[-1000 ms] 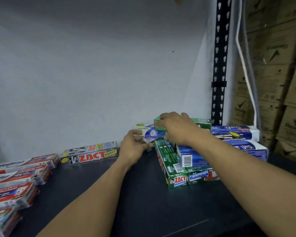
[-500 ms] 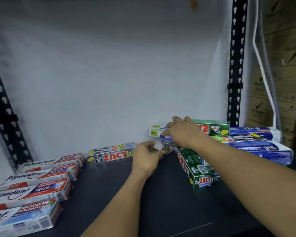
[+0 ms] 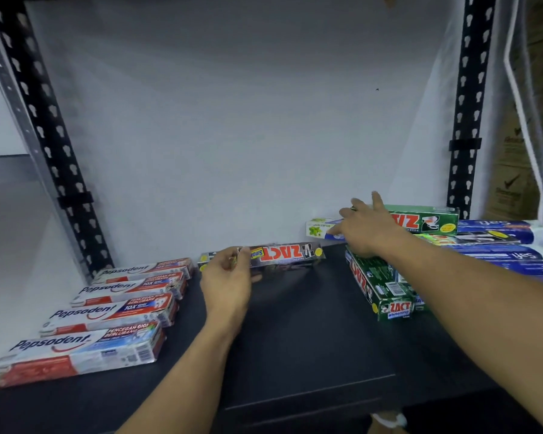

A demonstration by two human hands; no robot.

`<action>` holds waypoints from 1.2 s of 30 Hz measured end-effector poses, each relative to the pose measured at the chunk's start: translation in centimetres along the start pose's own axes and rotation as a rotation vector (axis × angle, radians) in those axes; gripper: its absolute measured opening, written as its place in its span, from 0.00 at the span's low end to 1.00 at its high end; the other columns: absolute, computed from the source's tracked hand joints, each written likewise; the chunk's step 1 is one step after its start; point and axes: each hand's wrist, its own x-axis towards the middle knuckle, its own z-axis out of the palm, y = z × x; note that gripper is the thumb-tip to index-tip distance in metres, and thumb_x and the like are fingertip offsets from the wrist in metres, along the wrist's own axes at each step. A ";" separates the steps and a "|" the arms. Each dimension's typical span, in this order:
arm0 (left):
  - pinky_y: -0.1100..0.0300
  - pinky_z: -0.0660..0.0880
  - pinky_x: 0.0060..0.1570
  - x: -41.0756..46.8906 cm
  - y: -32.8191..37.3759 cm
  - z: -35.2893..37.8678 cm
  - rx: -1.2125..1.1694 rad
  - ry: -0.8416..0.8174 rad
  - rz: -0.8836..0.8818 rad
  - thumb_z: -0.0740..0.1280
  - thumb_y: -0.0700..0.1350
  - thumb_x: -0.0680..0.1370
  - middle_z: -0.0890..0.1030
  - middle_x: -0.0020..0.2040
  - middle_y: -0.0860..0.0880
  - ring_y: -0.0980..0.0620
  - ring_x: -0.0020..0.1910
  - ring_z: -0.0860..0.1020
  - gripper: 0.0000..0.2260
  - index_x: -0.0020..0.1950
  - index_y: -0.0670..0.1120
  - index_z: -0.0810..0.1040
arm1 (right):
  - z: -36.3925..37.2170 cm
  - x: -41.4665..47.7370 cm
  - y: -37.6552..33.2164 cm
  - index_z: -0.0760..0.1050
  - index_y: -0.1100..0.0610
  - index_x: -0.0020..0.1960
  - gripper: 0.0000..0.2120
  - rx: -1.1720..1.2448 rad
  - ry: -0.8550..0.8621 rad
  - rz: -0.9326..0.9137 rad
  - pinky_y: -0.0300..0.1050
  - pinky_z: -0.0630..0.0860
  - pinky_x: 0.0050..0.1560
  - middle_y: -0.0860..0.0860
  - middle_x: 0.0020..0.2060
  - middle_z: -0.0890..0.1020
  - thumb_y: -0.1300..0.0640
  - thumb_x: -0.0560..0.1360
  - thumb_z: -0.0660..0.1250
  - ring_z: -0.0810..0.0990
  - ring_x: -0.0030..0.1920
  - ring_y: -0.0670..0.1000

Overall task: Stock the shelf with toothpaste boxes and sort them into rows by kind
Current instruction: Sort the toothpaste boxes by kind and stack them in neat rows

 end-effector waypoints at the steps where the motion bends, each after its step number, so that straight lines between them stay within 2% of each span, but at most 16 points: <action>1: 0.48 0.83 0.50 0.0 -0.1 -0.1 -0.016 0.014 -0.030 0.69 0.48 0.79 0.85 0.49 0.47 0.53 0.39 0.86 0.08 0.52 0.44 0.82 | -0.2 -0.1 -0.3 0.65 0.36 0.74 0.25 -0.010 -0.010 0.013 0.75 0.40 0.72 0.52 0.78 0.61 0.50 0.79 0.64 0.48 0.80 0.60; 3: 0.49 0.83 0.48 0.0 -0.1 0.0 -0.079 0.036 -0.098 0.69 0.49 0.79 0.84 0.53 0.44 0.50 0.40 0.86 0.12 0.56 0.41 0.81 | -0.6 -0.4 -1.0 0.71 0.41 0.71 0.23 0.027 0.007 0.023 0.73 0.36 0.73 0.53 0.79 0.58 0.51 0.77 0.65 0.45 0.80 0.59; 4: 0.51 0.84 0.45 0.0 -0.2 0.0 -0.110 0.041 -0.138 0.70 0.49 0.79 0.84 0.53 0.43 0.49 0.41 0.86 0.13 0.56 0.40 0.81 | -0.8 -0.5 -1.5 0.73 0.43 0.69 0.21 0.098 0.041 0.007 0.71 0.37 0.74 0.53 0.79 0.59 0.52 0.76 0.65 0.47 0.80 0.59; 6: 0.53 0.84 0.43 0.1 -0.1 0.1 -0.162 0.051 -0.188 0.69 0.48 0.80 0.86 0.49 0.42 0.47 0.42 0.86 0.12 0.53 0.39 0.81 | -1.6 -1.0 -2.4 0.75 0.46 0.69 0.20 0.404 0.134 -0.064 0.60 0.50 0.77 0.53 0.76 0.65 0.54 0.78 0.64 0.58 0.78 0.57; 8: 0.52 0.84 0.44 0.0 0.3 0.0 -0.232 0.088 -0.230 0.70 0.47 0.80 0.86 0.46 0.42 0.47 0.40 0.86 0.11 0.51 0.38 0.82 | -2.5 -1.7 -3.6 0.76 0.48 0.68 0.18 0.763 0.181 -0.145 0.49 0.66 0.70 0.52 0.69 0.73 0.55 0.79 0.64 0.70 0.70 0.54; 9: 0.51 0.84 0.45 0.0 0.5 -0.2 -0.274 0.117 -0.256 0.70 0.47 0.79 0.86 0.45 0.43 0.47 0.40 0.86 0.11 0.50 0.38 0.81 | -2.8 -2.0 -4.3 0.75 0.49 0.69 0.18 0.850 0.169 -0.185 0.46 0.68 0.66 0.51 0.67 0.75 0.55 0.79 0.66 0.73 0.67 0.53; 12: 0.50 0.84 0.42 0.2 1.1 -0.8 -0.386 0.200 -0.338 0.72 0.46 0.78 0.84 0.43 0.44 0.47 0.40 0.86 0.08 0.46 0.41 0.80 | -2.6 -2.2 -6.2 0.69 0.50 0.74 0.27 0.914 0.103 -0.253 0.41 0.66 0.65 0.50 0.68 0.71 0.53 0.76 0.71 0.71 0.66 0.50; 15: 0.51 0.83 0.37 0.3 1.3 -1.1 -0.422 0.189 -0.377 0.71 0.45 0.78 0.85 0.42 0.43 0.46 0.40 0.86 0.06 0.47 0.42 0.79 | -1.3 -1.2 -7.6 0.65 0.49 0.76 0.38 1.030 0.127 -0.202 0.39 0.65 0.66 0.49 0.71 0.66 0.55 0.71 0.77 0.70 0.68 0.50; 18: 0.51 0.83 0.38 0.5 1.3 -1.2 -0.402 0.119 -0.392 0.69 0.45 0.78 0.85 0.40 0.44 0.47 0.39 0.86 0.06 0.49 0.43 0.79 | -0.2 -0.6 -8.4 0.68 0.51 0.75 0.39 1.122 0.240 -0.152 0.38 0.66 0.68 0.51 0.71 0.66 0.60 0.67 0.80 0.70 0.68 0.49; 21: 0.49 0.83 0.43 0.8 1.1 -1.4 -0.345 0.034 -0.379 0.65 0.45 0.78 0.86 0.41 0.45 0.48 0.39 0.86 0.06 0.48 0.45 0.80 | 0.0 -0.7 -8.5 0.71 0.51 0.73 0.38 1.182 0.363 -0.138 0.30 0.65 0.65 0.51 0.73 0.64 0.66 0.67 0.79 0.66 0.66 0.43; 25: 0.56 0.76 0.33 0.7 1.6 -1.3 0.071 -0.066 -0.154 0.68 0.49 0.76 0.84 0.34 0.51 0.52 0.32 0.82 0.11 0.42 0.42 0.83 | -0.1 -1.1 -8.8 0.75 0.44 0.69 0.39 1.255 0.554 -0.132 0.34 0.72 0.65 0.48 0.73 0.62 0.77 0.67 0.71 0.68 0.68 0.45; 26: 0.57 0.76 0.33 0.4 1.7 -1.2 0.138 -0.104 -0.102 0.70 0.54 0.76 0.85 0.35 0.51 0.52 0.33 0.83 0.15 0.44 0.41 0.82 | -0.1 -1.3 -8.9 0.75 0.44 0.69 0.40 1.258 0.577 -0.150 0.34 0.72 0.66 0.47 0.72 0.63 0.78 0.67 0.69 0.69 0.68 0.45; 28: 0.57 0.78 0.38 -0.1 1.8 -1.1 0.223 -0.160 -0.028 0.70 0.62 0.75 0.85 0.40 0.50 0.52 0.38 0.84 0.22 0.46 0.41 0.78 | 0.0 -1.8 -8.8 0.75 0.44 0.69 0.40 1.231 0.584 -0.199 0.28 0.70 0.63 0.46 0.72 0.64 0.79 0.67 0.69 0.69 0.67 0.44; 30: 0.56 0.80 0.43 -0.4 1.9 -1.0 0.305 -0.246 0.017 0.71 0.65 0.74 0.85 0.44 0.51 0.53 0.43 0.84 0.23 0.48 0.44 0.78 | 0.3 -2.2 -8.6 0.74 0.44 0.70 0.41 1.183 0.593 -0.223 0.23 0.68 0.61 0.47 0.72 0.64 0.78 0.67 0.71 0.68 0.66 0.42; 33: 0.51 0.82 0.48 -0.5 2.4 -1.0 0.162 -0.353 -0.092 0.71 0.58 0.77 0.86 0.49 0.47 0.50 0.45 0.85 0.17 0.54 0.45 0.79 | 0.3 -2.3 -8.6 0.65 0.45 0.76 0.43 1.290 0.627 -0.118 0.39 0.75 0.63 0.47 0.71 0.64 0.72 0.68 0.75 0.71 0.66 0.45; 36: 0.42 0.81 0.53 -0.1 2.5 -0.7 -0.105 -0.258 -0.187 0.66 0.51 0.81 0.85 0.53 0.41 0.44 0.48 0.84 0.11 0.59 0.45 0.78 | -0.4 -2.5 -9.0 0.66 0.49 0.74 0.33 1.515 0.665 0.189 0.44 0.78 0.57 0.49 0.64 0.72 0.61 0.74 0.75 0.78 0.57 0.46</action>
